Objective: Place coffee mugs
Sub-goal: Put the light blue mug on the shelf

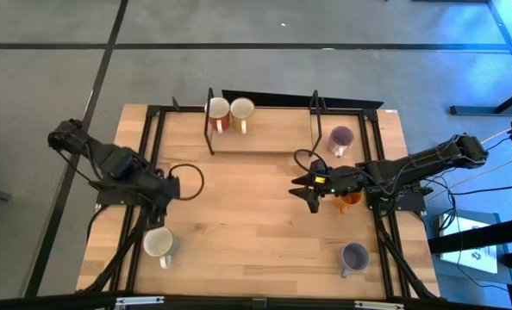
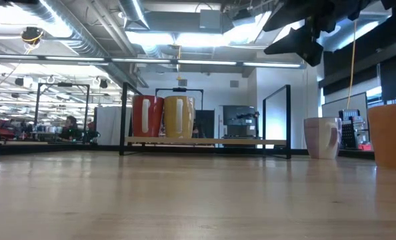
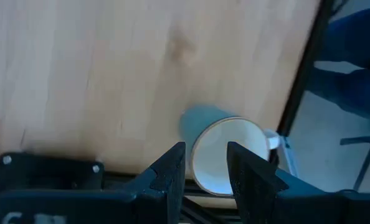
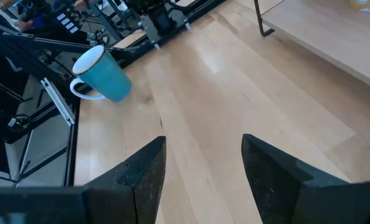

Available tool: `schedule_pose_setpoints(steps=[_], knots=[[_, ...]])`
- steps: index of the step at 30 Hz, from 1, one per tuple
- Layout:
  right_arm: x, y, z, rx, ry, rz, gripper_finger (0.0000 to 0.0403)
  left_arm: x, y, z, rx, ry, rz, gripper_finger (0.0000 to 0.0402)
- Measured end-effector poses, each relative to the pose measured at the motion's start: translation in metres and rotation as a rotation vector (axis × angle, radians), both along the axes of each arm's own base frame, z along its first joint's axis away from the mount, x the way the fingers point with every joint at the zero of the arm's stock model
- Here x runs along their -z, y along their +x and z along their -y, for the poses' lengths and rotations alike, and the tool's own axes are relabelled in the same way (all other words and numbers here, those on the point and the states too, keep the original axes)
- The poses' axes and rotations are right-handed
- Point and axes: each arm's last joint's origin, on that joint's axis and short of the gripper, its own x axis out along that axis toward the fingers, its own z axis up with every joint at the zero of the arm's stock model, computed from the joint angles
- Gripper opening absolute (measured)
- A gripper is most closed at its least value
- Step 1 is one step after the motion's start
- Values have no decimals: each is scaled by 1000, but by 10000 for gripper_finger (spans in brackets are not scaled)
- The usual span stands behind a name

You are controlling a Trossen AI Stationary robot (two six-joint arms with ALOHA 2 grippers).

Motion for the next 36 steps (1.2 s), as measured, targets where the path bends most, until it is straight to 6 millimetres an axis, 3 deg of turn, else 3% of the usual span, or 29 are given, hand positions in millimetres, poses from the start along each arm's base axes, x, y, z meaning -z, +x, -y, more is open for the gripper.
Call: schedule_pose_setpoints(steps=[5,14,24,31,36], knots=[[0,0,0,3,-1,-1,198,19,1,3,-10,-17,-65,121],[0,0,0,4,-2,-2,198,36,-1,12,44,2,-103,166],[2,0,1,26,-18,-9,198,49,0,35,95,140,-101,165],[5,2,1,26,-18,-23,198,51,-11,49,77,186,-76,165],[7,3,0,25,-19,-33,198,74,-19,57,65,167,-123,165]])
